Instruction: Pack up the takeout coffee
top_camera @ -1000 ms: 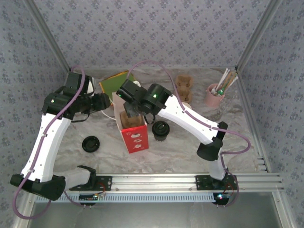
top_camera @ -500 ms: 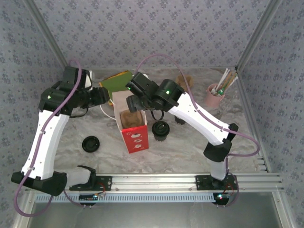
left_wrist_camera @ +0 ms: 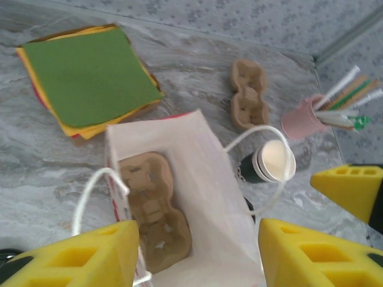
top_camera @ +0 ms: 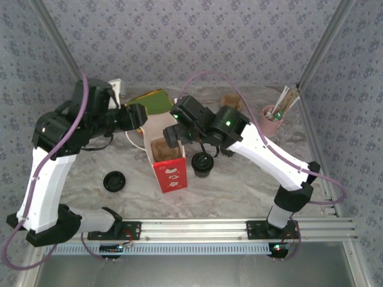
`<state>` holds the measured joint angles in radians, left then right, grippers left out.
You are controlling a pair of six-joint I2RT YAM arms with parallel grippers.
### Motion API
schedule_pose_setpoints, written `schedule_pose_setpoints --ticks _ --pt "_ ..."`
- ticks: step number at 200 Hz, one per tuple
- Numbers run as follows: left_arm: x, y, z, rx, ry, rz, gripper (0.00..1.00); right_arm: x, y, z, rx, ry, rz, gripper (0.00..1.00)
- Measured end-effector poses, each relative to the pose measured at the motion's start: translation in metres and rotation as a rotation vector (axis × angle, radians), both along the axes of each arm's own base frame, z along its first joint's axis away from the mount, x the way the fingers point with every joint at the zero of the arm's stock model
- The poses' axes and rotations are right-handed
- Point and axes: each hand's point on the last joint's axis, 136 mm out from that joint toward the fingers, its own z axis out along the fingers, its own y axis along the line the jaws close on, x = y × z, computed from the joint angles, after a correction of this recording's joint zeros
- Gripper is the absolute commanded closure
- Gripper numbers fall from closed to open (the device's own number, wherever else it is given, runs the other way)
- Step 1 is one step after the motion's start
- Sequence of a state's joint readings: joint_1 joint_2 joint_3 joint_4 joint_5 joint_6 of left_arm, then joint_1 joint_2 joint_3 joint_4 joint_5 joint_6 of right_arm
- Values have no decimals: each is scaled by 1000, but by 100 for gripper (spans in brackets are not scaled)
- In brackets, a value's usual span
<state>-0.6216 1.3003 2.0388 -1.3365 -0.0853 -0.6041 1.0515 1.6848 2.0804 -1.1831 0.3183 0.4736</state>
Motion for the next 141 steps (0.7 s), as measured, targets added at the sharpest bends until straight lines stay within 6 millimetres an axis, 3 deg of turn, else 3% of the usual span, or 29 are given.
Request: schedule_pose_setpoints --ticks 32,57,93,141 --pt "3 -34 -25 93 78 -34 53 -11 -29 6 23 -18 -12 0" --pt "5 -45 -44 153 131 -24 56 -14 -55 7 38 -30 -42 0" --pt "1 -47 -49 178 141 -10 57 -12 -76 2 43 -26 -85 0" --pt "0 -40 -65 221 173 27 57 -7 -79 -7 38 -8 -101 0"
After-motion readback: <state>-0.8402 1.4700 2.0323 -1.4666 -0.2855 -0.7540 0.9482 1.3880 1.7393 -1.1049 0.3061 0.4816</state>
